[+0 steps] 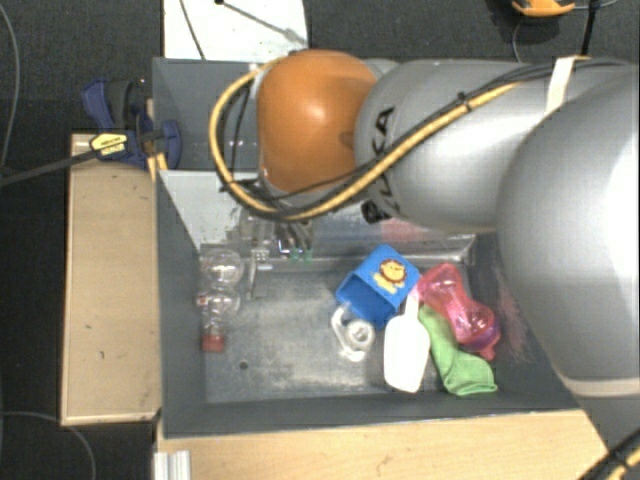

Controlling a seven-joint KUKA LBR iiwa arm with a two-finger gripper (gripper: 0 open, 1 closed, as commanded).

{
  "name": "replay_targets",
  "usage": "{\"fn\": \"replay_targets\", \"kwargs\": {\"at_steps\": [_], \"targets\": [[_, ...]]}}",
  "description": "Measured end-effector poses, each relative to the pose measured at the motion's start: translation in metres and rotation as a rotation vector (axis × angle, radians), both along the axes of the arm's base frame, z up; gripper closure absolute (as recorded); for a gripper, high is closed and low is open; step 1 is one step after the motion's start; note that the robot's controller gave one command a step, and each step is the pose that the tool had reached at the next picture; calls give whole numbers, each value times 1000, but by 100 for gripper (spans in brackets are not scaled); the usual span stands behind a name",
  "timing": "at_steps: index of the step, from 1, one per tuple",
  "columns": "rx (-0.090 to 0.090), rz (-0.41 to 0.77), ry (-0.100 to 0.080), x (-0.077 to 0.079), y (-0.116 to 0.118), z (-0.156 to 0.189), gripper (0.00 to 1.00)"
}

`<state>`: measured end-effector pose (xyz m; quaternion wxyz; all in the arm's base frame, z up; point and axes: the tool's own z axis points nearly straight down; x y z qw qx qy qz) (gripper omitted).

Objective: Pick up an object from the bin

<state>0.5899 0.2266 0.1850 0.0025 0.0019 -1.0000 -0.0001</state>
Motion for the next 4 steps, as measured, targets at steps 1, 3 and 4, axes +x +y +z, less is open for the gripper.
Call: {"fn": "replay_targets", "kwargs": {"at_steps": [1,3,4], "targets": [[2,-6,-8,2,-1,5,0],[3,610,-8,-3,26,-66,0],[3,719,-13,2,27,-23,0]]}}
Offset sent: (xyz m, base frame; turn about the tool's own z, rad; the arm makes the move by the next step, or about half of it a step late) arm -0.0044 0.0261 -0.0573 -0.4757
